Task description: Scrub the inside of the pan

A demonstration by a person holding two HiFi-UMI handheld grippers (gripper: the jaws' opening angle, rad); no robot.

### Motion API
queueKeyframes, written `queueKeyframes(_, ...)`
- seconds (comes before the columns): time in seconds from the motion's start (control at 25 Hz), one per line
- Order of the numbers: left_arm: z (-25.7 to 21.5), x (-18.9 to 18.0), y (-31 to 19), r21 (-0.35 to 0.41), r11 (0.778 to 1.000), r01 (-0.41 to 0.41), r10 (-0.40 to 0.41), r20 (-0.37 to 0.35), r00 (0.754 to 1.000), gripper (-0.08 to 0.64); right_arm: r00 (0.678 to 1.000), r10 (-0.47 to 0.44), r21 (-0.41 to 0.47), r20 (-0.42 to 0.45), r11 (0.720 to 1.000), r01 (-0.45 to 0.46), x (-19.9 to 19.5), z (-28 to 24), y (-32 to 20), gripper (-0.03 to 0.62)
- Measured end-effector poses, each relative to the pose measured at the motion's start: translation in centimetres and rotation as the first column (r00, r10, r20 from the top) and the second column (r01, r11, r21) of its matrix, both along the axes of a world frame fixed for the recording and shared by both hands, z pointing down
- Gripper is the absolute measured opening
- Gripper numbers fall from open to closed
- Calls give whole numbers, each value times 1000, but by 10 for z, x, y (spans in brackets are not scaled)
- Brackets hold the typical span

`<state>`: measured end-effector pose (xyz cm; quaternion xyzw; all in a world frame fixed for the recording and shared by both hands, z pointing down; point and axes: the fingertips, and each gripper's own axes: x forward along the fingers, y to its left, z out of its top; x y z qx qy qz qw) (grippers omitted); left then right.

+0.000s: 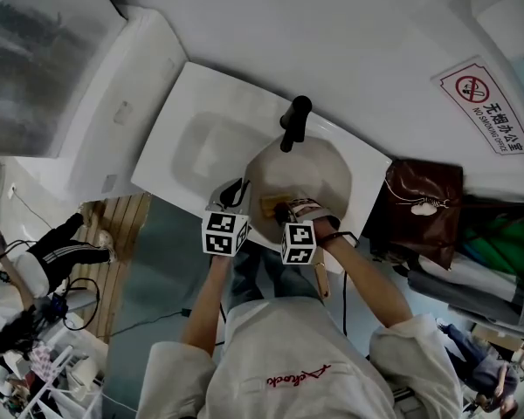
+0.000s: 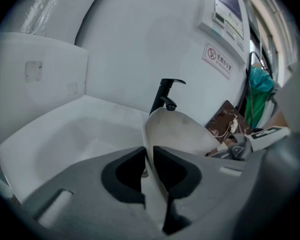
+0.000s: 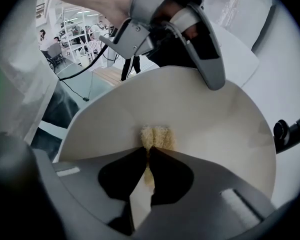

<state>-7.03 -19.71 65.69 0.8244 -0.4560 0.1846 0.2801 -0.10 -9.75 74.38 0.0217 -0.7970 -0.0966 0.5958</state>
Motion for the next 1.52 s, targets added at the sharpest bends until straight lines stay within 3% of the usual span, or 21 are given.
queueKeyframes(0.32,1,0,-1,-1,1000,-9,9,6,1000,52,1000,12,8,4,1000,-12,6,-13,-9,32)
queueKeyframes(0.72,1,1,-1,-7,1000,-15,15,4,1000,52,993,116,117,38,986,-119,13,-35,-83,32)
queueKeyframes(1.0,1,1,-1,-7,1000,-18,18,2,1000,54,989,140,173,39,974,-145,15,-36,-119,32)
queueKeyframes(1.52,1,1,-2,-6,1000,-14,14,-9,1000,54,990,139,164,29,976,-142,16,-15,-109,32)
